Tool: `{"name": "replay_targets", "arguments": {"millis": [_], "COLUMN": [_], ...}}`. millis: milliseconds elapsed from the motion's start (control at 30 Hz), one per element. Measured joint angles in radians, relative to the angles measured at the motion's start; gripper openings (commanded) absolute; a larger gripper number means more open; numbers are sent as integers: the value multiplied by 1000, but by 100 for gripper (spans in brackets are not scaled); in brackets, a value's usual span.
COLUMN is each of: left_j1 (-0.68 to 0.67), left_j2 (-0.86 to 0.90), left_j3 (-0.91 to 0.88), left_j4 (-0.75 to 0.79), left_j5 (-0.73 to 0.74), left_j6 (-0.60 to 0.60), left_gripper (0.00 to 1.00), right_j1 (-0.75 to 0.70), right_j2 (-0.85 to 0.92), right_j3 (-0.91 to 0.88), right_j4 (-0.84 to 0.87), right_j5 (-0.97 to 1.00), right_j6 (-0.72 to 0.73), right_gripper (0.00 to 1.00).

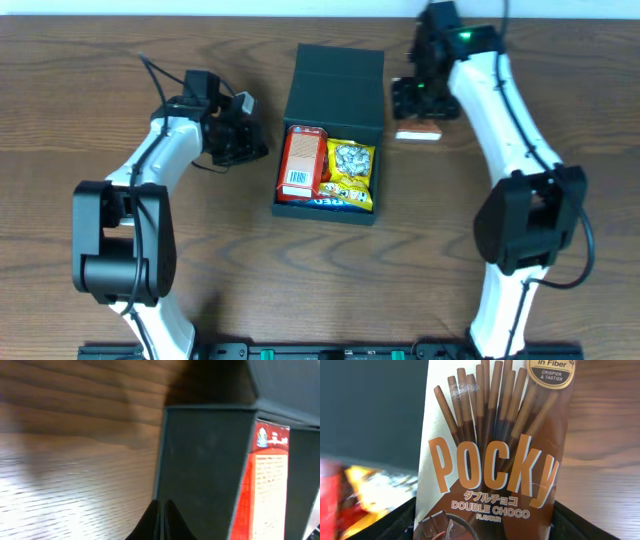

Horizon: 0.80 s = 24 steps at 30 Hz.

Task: Pack container
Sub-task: 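Carry the Pocky pack left and lower it into the box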

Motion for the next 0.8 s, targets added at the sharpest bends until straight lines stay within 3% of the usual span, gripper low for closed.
{"name": "replay_targets", "arguments": {"millis": [300,433,500,633,700,733,800], "left_j1": [74,83,83,83,83,83,83], "left_j2": [0,0,0,0,0,0,0], "left_j3": [0,0,0,0,0,0,0], "left_j4": [0,0,0,0,0,0,0], "left_j5": [-2,-2,-2,-2,-2,-2,-2], "left_j6": [4,8,8,11,11,11,11], "left_gripper": [6,6,6,6,6,6,6], "right_j1": [225,262,274,294,309,319,333], "right_j2": [0,0,0,0,0,0,0], "right_j3": [7,7,7,7,7,7,7], "right_j4": [-139,-154,-156,-180,-182,-182,-180], "right_j5": [-19,-18,-18,-18,-15,-5,13], "right_j6": [179,291,340,388,400,402,415], "right_gripper": [70,69,63,64,78,95,99]}}
